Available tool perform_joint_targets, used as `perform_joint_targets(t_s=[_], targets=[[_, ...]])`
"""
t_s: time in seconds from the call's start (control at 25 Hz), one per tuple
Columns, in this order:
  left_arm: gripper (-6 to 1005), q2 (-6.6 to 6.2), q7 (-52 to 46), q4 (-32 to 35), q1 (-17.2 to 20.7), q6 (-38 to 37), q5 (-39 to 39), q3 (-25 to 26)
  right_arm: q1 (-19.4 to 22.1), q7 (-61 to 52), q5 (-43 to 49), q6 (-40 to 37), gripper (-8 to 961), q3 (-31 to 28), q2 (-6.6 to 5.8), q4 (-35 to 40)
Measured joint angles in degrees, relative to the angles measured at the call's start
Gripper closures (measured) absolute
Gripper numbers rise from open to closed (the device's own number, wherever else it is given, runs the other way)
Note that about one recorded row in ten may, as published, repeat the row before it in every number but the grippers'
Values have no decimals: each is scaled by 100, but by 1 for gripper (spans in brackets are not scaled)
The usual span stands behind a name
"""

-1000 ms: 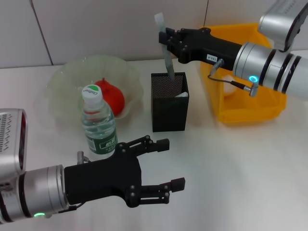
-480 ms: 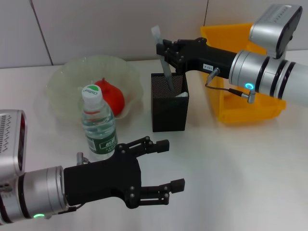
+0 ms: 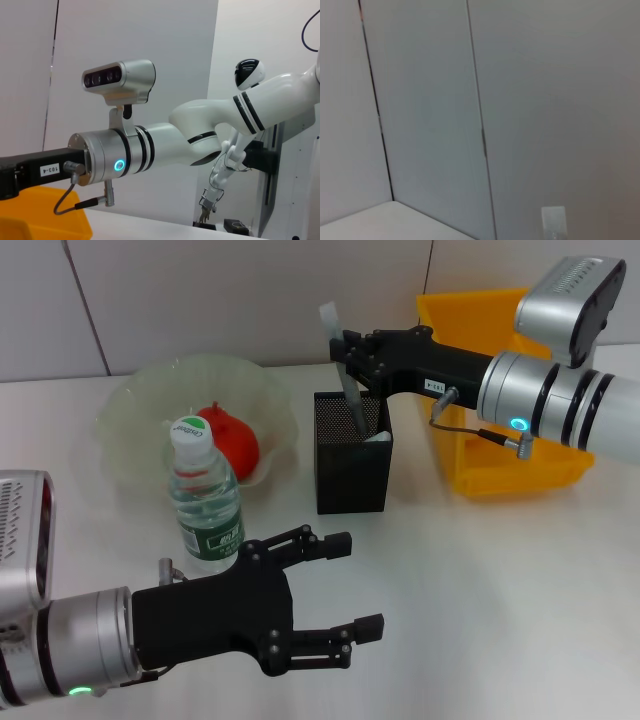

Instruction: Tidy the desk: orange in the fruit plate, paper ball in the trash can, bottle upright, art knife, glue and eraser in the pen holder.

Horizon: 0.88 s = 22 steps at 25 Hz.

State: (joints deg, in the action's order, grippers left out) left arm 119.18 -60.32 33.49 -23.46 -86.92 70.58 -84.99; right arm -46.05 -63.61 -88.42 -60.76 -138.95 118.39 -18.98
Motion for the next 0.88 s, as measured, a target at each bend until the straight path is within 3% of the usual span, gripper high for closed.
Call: perform_joint_targets(t_s=[0.68,0.76,0.88], targets=[[130,0,3,0,9,-10,0,-9,70,0,-18,143,790,290,1,-208],[130,0,3,0,8,-10,0,-9,108,0,-22,123,577,290,15,-300],[129,0,3,0,8,-10,0,-9,188,11,-30,34,486,290,45,-455]])
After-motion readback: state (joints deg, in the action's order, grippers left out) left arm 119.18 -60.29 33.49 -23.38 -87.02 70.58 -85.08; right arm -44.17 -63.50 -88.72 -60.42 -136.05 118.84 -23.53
